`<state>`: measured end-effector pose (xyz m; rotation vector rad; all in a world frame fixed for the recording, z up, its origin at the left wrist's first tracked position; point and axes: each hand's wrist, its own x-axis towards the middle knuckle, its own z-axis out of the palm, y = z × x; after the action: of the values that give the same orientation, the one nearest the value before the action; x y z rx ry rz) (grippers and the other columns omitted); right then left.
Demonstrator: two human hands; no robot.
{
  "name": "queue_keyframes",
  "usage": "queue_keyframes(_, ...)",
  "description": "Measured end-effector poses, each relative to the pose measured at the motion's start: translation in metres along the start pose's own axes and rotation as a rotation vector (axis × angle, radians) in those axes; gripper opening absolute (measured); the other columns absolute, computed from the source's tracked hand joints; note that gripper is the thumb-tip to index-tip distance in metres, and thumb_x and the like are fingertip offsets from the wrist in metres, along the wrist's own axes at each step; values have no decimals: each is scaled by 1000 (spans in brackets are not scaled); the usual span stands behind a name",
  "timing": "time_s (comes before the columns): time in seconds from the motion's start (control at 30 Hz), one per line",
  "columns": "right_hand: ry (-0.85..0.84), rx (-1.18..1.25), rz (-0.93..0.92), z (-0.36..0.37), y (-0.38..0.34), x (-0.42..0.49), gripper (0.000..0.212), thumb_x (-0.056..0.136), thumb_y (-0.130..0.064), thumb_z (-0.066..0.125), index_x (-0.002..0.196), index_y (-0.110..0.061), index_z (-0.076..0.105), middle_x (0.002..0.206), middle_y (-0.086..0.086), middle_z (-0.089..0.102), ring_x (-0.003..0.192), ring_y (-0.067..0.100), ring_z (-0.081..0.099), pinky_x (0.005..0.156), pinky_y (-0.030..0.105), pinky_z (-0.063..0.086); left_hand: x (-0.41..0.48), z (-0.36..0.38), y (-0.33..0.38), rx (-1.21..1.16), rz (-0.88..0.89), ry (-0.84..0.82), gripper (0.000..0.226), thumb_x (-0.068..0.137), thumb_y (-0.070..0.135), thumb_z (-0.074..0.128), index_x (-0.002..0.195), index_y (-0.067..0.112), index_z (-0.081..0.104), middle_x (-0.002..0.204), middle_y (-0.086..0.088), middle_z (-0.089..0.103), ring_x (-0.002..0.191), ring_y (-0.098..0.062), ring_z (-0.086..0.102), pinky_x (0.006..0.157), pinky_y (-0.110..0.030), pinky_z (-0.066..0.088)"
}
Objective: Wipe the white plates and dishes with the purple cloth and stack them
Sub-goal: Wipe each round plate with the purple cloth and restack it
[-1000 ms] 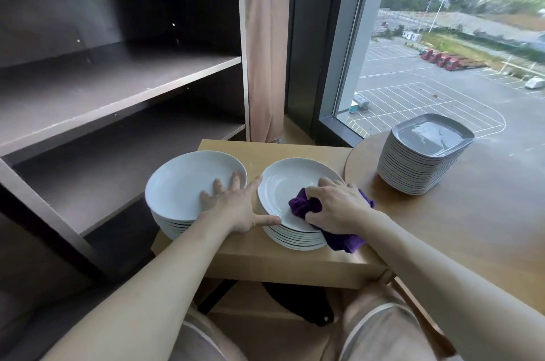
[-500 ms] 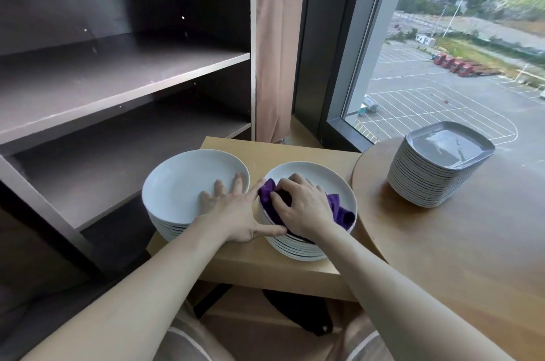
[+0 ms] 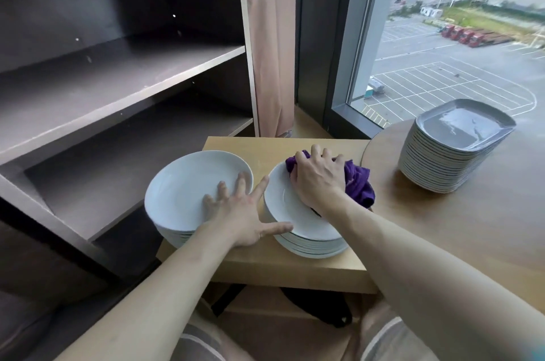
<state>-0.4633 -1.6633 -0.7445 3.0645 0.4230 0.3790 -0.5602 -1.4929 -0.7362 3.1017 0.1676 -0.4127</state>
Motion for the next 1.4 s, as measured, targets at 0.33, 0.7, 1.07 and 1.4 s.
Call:
queue_keyframes(0.33,-64,55,-83,-12,55,-31,39,92,-54,31,103,-24,54,103,4,55,95,29,55,83,46,34,-2,-4,2,-8,-8,3,126,47,112,20,153,56,-17,172,1,-6,153,-44,6,113,-67,23)
queue_keyframes(0.7,-393,498,-176,-31,25,-60,16,85,-51,44,80,-37,50,96,-12,46,100,23,50,88,44,32,-3,-6,2,33,7,23,129,52,109,34,156,50,-14,170,-3,1,148,-46,16,109,-64,31)
queue_keyframes(1.07,-73,498,-124,-10,-14,-42,35,90,-58,37,94,-31,58,92,-9,52,89,19,51,81,40,36,-3,-3,2,11,23,43,129,52,108,38,156,51,-14,170,-2,-1,148,-46,14,111,-65,27)
queue_keyframes(1.4,108,115,-132,8,-13,-10,36,100,-48,38,108,-19,59,104,8,62,95,34,56,82,46,40,-4,0,1,10,28,56,123,51,109,32,149,59,-23,170,-2,-3,149,-45,13,110,-65,27)
